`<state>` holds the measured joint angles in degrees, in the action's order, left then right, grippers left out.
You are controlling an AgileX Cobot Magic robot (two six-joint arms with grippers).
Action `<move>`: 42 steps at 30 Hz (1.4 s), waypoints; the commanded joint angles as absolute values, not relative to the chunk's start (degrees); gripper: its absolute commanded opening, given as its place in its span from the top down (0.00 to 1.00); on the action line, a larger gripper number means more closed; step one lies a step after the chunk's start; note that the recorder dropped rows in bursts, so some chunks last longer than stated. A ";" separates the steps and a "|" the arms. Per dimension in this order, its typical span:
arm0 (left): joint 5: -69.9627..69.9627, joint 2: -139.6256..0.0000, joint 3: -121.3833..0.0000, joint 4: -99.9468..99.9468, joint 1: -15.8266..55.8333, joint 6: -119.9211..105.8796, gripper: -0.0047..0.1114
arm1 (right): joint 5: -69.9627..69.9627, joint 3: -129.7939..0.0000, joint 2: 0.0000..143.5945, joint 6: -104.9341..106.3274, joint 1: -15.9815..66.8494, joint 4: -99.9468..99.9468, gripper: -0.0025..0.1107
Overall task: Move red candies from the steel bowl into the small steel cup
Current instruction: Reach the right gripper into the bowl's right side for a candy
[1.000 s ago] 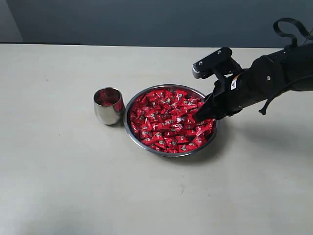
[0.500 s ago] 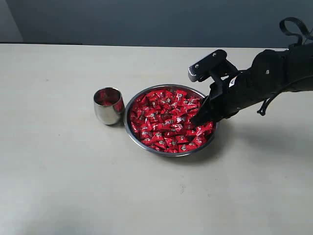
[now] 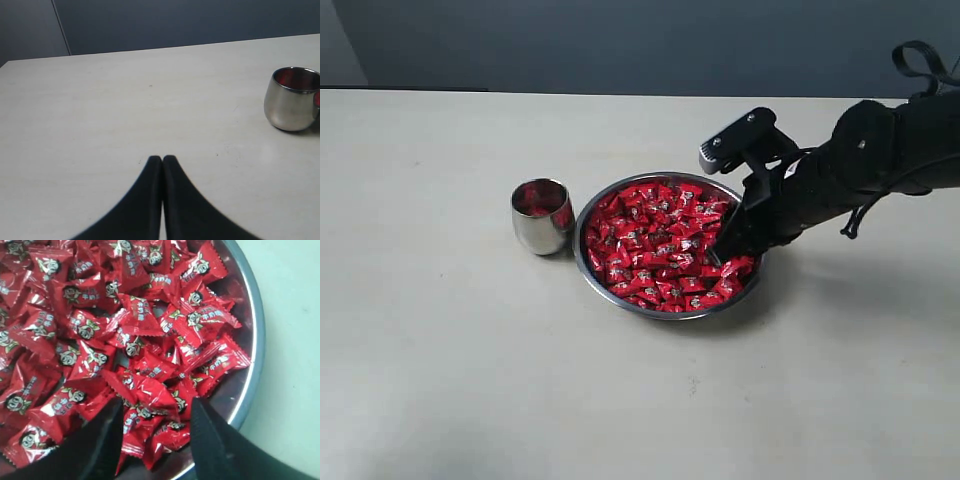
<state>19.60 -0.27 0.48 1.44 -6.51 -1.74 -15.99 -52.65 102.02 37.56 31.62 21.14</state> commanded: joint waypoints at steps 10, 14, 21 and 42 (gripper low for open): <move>19.31 0.00 0.00 1.55 -6.20 -1.68 0.96 | -14.45 -55.04 106.84 37.90 31.35 20.49 0.60; 19.31 0.00 0.00 1.55 -6.20 -1.68 0.96 | -14.80 -55.04 106.84 37.90 31.35 19.98 0.61; 19.31 0.00 0.00 1.55 -6.20 -1.68 0.96 | -15.56 -55.04 106.84 37.90 31.35 19.35 0.79; 19.31 0.00 0.00 1.55 -6.20 -1.68 0.96 | -14.44 -55.04 105.08 37.90 31.35 19.35 0.92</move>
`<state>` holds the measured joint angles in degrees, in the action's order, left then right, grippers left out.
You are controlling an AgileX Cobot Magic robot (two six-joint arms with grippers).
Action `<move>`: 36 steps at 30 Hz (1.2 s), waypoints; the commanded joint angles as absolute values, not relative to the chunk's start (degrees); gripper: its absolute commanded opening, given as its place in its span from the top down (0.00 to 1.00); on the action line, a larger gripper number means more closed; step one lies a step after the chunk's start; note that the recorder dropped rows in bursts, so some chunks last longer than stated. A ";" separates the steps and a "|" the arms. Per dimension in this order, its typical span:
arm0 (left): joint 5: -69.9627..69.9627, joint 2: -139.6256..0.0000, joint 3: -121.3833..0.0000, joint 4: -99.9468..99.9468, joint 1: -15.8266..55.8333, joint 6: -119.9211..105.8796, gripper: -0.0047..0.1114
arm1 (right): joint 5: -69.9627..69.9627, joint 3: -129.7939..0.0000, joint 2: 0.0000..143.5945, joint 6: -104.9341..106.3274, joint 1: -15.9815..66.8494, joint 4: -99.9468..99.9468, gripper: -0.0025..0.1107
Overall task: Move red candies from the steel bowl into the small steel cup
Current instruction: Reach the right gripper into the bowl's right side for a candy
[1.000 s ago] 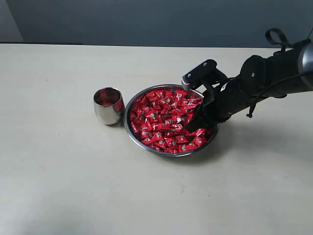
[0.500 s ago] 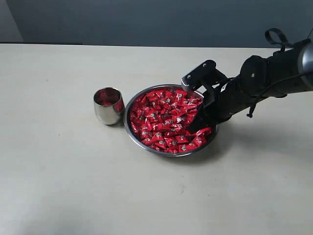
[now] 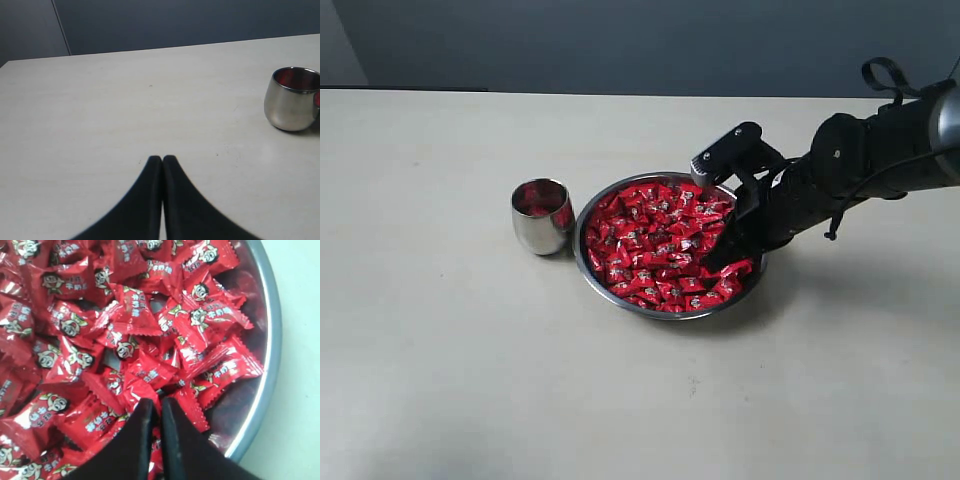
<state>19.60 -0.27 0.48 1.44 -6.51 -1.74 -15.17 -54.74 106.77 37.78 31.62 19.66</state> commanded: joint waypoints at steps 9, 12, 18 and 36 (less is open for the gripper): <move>19.31 0.00 0.00 1.55 -6.20 -1.68 0.96 | -16.67 -55.04 102.13 37.90 31.35 19.35 0.92; 19.31 0.00 0.00 1.55 -6.20 -1.68 0.96 | -17.39 -55.04 102.96 37.90 31.35 19.12 0.92; 19.31 0.00 0.00 1.55 -6.20 -1.68 0.96 | -17.05 -55.04 103.58 37.90 31.35 17.47 0.91; 19.31 0.00 0.00 1.55 -6.20 -1.68 0.96 | -15.51 -55.04 106.47 37.71 31.35 17.24 0.73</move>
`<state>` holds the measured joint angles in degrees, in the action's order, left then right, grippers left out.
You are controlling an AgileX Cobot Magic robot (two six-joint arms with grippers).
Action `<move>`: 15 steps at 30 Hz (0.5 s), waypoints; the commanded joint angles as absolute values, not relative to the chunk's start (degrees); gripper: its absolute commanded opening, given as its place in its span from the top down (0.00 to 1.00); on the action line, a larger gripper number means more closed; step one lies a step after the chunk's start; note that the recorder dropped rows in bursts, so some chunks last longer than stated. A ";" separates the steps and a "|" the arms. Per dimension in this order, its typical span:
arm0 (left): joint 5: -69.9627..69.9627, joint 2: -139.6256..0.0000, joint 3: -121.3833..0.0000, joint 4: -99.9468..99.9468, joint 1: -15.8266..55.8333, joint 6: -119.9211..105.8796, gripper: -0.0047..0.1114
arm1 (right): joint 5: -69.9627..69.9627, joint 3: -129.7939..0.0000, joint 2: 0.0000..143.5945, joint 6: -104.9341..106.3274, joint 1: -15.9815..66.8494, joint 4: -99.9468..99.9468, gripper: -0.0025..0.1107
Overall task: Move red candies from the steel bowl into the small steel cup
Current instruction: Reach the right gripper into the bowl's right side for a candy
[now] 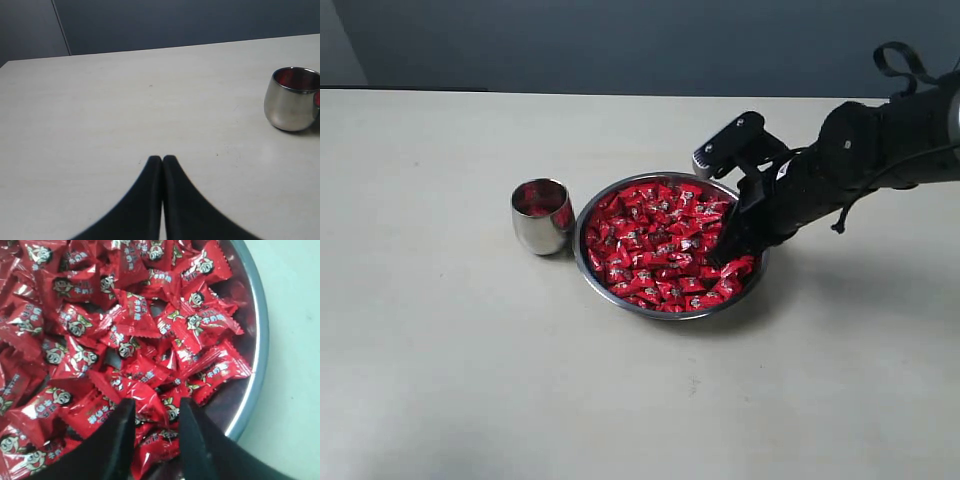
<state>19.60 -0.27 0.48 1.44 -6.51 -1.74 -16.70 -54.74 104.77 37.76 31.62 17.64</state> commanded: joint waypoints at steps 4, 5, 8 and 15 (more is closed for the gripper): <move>19.31 0.00 0.00 1.55 -6.20 -1.68 0.96 | -14.67 -55.04 107.29 37.71 31.35 17.24 0.73; 19.31 0.00 0.00 1.55 -6.20 -1.68 0.96 | -14.67 -55.04 107.29 37.71 31.35 17.24 0.73; 19.31 0.00 0.00 1.55 -6.20 -1.68 0.96 | -14.68 -55.04 107.22 37.71 31.35 17.24 0.76; 19.31 0.00 0.00 1.55 -6.20 -1.68 0.96 | -14.43 -55.04 106.96 37.71 31.35 17.20 0.98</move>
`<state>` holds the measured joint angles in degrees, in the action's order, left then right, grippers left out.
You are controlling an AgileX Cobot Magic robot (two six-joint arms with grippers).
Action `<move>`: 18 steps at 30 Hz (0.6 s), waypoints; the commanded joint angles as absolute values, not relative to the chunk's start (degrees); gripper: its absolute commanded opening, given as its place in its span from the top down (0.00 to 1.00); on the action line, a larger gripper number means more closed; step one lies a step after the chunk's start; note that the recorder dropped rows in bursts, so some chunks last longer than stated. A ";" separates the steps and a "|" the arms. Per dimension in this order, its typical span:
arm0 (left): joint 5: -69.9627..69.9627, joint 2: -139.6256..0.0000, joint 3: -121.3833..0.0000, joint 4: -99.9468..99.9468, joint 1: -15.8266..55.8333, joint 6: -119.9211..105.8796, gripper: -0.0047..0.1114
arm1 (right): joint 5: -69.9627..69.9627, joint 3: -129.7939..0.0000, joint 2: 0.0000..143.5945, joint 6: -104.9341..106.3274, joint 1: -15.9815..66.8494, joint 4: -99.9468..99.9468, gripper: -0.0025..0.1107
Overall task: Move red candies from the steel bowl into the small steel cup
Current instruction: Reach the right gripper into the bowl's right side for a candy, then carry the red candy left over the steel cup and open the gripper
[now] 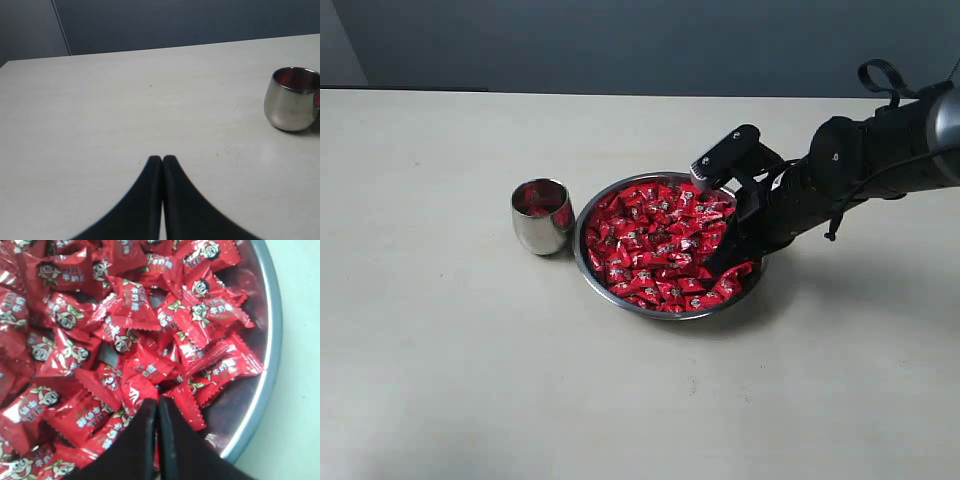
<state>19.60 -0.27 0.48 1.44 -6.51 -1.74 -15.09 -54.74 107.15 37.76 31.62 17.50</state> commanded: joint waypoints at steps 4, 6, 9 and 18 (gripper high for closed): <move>19.31 0.00 0.00 1.55 -6.20 -1.68 0.96 | -14.55 -55.04 106.18 37.71 31.35 17.20 0.98; 19.31 0.00 0.00 1.55 -6.20 -1.68 0.96 | -14.67 -55.04 105.41 37.71 31.35 17.20 0.98; 19.31 0.00 0.00 1.55 -6.20 -1.68 0.96 | -15.17 -55.04 104.23 37.55 31.35 17.20 0.98; 19.31 0.00 0.00 1.55 -6.20 -1.68 0.96 | -16.81 -55.04 100.13 37.55 31.35 18.65 0.98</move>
<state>19.60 -0.27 0.48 1.44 -6.51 -1.74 -16.31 -54.74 101.30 37.50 31.62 18.06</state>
